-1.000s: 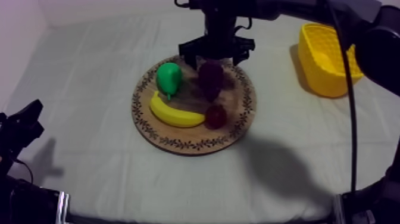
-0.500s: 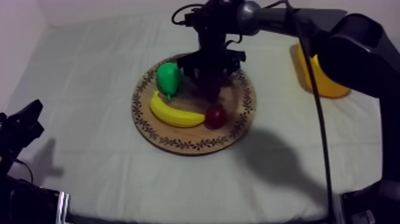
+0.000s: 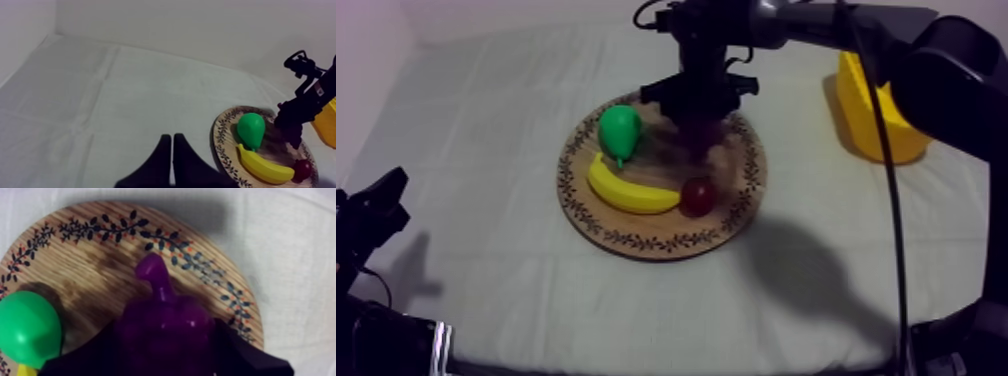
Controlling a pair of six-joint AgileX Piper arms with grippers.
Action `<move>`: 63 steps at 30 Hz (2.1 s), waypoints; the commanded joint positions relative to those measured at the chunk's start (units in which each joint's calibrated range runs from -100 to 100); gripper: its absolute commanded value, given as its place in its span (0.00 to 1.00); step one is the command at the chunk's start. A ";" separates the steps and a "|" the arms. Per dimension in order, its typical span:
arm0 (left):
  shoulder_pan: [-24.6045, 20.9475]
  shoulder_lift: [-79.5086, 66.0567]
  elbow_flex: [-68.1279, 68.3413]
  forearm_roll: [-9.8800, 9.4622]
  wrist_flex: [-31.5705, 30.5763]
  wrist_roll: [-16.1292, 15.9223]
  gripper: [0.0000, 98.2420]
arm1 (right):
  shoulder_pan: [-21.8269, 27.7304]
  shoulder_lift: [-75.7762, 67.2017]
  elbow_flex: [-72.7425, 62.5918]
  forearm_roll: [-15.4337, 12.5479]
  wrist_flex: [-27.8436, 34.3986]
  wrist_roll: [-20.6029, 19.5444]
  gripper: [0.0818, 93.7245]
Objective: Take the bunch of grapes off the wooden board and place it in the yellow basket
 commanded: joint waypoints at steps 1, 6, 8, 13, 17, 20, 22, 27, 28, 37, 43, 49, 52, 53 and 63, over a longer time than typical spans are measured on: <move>-0.02 0.00 -0.02 0.01 0.00 0.00 0.00 | 0.09 -2.60 1.39 0.33 0.05 0.23 0.31; -0.02 0.00 -0.02 0.01 0.00 0.00 0.00 | 0.46 -9.25 5.24 0.76 0.43 0.84 0.32; -0.02 0.00 -0.02 0.01 0.00 0.00 0.00 | 0.74 -11.97 6.62 0.83 0.76 1.26 0.32; -0.02 0.00 -0.02 0.01 0.00 0.00 0.00 | 1.91 -18.47 10.11 1.64 0.97 2.27 0.34; -0.02 0.00 -0.02 0.01 0.00 0.00 0.00 | 3.92 -23.66 12.76 2.47 0.54 3.18 0.34; -0.02 0.00 -0.02 0.01 0.00 0.00 0.00 | 6.09 -27.58 13.97 2.82 0.06 4.29 0.34; -0.02 0.00 -0.02 0.01 0.00 0.00 0.00 | 7.62 -30.15 14.75 3.12 -0.52 5.19 0.34; -0.02 0.00 -0.02 0.01 0.00 0.00 0.00 | 11.73 -36.13 17.56 4.18 -3.43 7.47 0.34; -0.02 0.00 -0.02 0.01 0.00 0.00 0.00 | 12.58 -37.18 18.21 4.42 -4.16 7.85 0.35; -0.02 0.00 -0.02 0.01 0.00 0.00 0.00 | 19.10 -43.95 24.68 6.19 -11.17 10.64 0.35; -0.02 0.00 -0.02 0.01 0.00 0.00 0.00 | 22.25 -46.51 29.51 7.28 -16.55 11.65 0.35; -0.02 0.00 -0.02 0.01 0.00 0.00 0.00 | 24.75 -47.57 35.37 8.80 -23.61 12.17 0.35; -0.02 0.00 -0.02 0.01 0.00 0.00 0.00 | 25.83 -47.69 38.91 10.24 -27.90 11.70 0.36; -0.02 0.00 -0.02 0.01 0.00 0.00 0.00 | 26.18 -47.71 40.02 10.78 -29.29 11.43 0.36; -0.02 0.00 -0.02 0.01 0.00 -0.03 0.00 | 29.97 -45.78 47.43 14.54 -41.38 8.57 0.36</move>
